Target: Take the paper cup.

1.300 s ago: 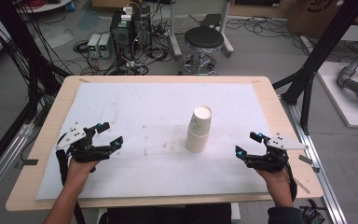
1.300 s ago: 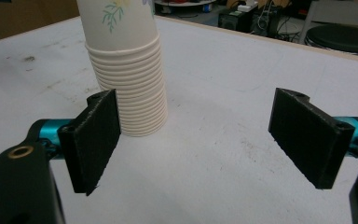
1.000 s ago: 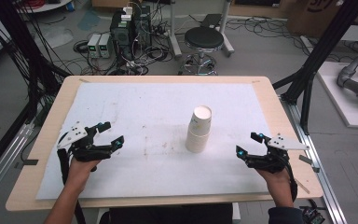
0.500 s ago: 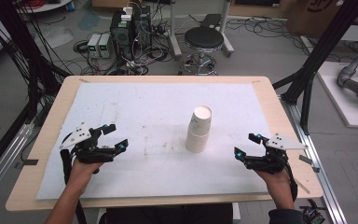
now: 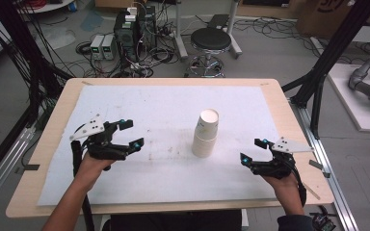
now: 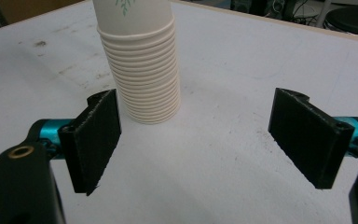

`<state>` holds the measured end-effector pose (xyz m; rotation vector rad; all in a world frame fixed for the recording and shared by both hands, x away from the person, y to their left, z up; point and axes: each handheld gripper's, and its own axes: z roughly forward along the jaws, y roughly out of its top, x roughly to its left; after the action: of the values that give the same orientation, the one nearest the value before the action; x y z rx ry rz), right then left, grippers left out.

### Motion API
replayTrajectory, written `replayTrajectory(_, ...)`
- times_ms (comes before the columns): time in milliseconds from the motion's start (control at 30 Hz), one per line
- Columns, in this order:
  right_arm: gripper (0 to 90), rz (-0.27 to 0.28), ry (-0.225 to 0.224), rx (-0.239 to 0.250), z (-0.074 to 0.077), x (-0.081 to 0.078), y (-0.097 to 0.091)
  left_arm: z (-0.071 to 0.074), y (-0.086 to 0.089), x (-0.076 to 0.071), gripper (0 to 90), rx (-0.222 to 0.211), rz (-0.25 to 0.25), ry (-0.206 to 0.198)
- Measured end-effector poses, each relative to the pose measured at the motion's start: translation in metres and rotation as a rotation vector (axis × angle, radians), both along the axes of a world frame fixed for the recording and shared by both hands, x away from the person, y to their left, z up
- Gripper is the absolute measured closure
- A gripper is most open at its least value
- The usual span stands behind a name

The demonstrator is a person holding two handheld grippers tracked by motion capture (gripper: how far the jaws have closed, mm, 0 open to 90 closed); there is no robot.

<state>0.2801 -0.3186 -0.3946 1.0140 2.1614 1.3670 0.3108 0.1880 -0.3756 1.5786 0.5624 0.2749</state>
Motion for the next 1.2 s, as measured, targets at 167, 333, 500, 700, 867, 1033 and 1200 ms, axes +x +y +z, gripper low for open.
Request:
replayTrajectory(167,17.2,-0.003,-0.004,0.007,0.000,-0.002,-0.001,0.014,-0.022,0.012,15.4,0.009,-0.057,0.012)
replayTrajectory(333,17.2,0.016,0.010,0.017,0.000,-0.002,0.001,0.032,-0.053,0.025,15.4,0.049,-0.124,-0.012)
replayTrajectory(500,17.2,0.028,0.018,0.015,-0.001,-0.001,0.003,0.045,-0.085,0.042,15.4,0.094,-0.155,-0.007)
replayTrajectory(700,17.2,0.040,0.026,0.017,-0.001,-0.001,0.005,0.051,-0.124,0.058,15.4,0.129,-0.213,0.010)
replayTrajectory(867,17.2,0.044,0.032,0.017,-0.002,-0.001,0.005,0.051,-0.149,0.066,15.4,0.158,-0.240,0.019)
replayTrajectory(1033,17.2,0.046,0.036,0.019,-0.002,-0.001,0.005,0.049,-0.168,0.075,15.4,0.198,-0.257,0.030)
replayTrajectory(1200,17.2,0.053,0.043,0.018,-0.003,-0.001,0.007,0.043,-0.182,0.082,16.5,0.230,-0.252,0.043)
